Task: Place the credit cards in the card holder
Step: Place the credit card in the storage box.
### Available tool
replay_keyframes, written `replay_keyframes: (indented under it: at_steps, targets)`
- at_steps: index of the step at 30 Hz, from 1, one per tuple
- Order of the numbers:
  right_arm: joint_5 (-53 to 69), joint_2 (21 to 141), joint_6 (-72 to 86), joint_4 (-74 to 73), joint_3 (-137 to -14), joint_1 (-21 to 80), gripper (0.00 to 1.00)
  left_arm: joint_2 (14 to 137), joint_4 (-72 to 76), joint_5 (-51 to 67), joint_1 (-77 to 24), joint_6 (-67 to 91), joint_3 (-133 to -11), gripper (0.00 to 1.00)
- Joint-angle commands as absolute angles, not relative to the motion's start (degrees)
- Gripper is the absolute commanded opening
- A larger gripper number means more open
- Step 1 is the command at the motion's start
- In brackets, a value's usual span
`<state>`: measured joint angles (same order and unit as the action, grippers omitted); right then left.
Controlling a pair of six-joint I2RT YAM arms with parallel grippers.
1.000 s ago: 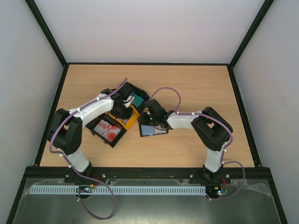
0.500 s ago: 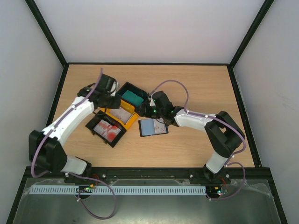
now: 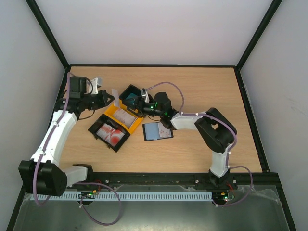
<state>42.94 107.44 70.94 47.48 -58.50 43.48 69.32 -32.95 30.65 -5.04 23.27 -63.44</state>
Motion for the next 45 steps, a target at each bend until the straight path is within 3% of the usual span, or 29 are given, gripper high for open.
replay_keyframes:
  at_steps: [1,7,9,16,23,27,30,33,39,45]
  targets:
    - [46.3,111.9,83.3,62.9,-61.9,44.2,0.8,66.6,-29.4,44.7,-1.7,27.0,-61.5,0.03]
    - [47.2,113.5,85.4,66.1,-65.4,44.8,0.75,64.9,-26.2,53.4,0.6,29.4,-58.6,0.02]
    - [48.0,113.7,86.3,67.3,-66.3,44.8,0.66,64.8,-26.2,54.3,0.9,29.6,-58.2,0.02]
    - [50.0,115.1,92.0,74.4,-67.3,44.8,0.2,64.7,-25.3,56.1,1.8,30.6,-57.8,0.02]
    - [48.4,112.4,88.1,69.2,-66.5,44.6,0.02,64.1,-27.0,54.8,2.7,29.8,-57.3,0.1]
    - [48.5,111.7,88.9,71.0,-66.0,44.5,0.02,63.8,-27.6,53.6,3.4,29.4,-57.1,0.29]
    - [49.2,111.8,91.1,73.8,-65.5,44.4,0.02,63.9,-27.2,54.8,3.4,29.5,-56.8,0.36]
    - [49.3,112.2,94.0,77.3,-64.7,44.5,0.02,63.7,-27.5,55.8,3.4,28.9,-56.5,0.34]
    - [48.6,112.3,96.7,79.7,-64.5,44.1,0.02,62.0,-28.3,56.1,3.4,28.5,-54.7,0.18]
    - [48.5,112.6,98.5,81.7,-64.4,43.9,0.02,61.6,-27.4,57.2,3.4,28.8,-51.9,0.18]
